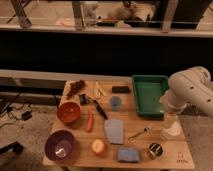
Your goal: Place fork in paper cup
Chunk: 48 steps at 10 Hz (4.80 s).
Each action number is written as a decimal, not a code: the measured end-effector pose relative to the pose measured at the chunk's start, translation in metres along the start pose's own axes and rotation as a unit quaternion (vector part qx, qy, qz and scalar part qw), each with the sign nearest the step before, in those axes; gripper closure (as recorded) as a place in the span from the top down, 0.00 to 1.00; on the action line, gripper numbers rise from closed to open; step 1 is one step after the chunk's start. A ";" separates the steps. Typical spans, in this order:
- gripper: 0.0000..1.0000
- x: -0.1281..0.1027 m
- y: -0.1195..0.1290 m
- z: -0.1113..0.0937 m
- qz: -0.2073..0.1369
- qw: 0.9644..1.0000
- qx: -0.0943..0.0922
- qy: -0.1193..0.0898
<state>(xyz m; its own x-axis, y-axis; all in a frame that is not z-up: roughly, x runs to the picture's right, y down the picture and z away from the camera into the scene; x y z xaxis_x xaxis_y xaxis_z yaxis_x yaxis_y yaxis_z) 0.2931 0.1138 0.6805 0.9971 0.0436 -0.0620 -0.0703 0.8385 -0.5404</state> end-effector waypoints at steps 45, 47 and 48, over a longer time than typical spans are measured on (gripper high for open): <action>0.80 -0.087 0.015 0.028 -0.212 0.973 0.075 -0.060; 0.80 -0.093 0.021 0.038 -0.249 0.964 0.073 -0.051; 0.80 -0.092 0.021 0.038 -0.249 0.964 0.073 -0.050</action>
<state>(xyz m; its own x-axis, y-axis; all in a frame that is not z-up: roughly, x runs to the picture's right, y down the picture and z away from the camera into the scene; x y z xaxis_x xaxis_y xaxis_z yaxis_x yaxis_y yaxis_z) 0.2007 0.1480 0.7069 0.9042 -0.3388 0.2602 0.4162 0.8361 -0.3575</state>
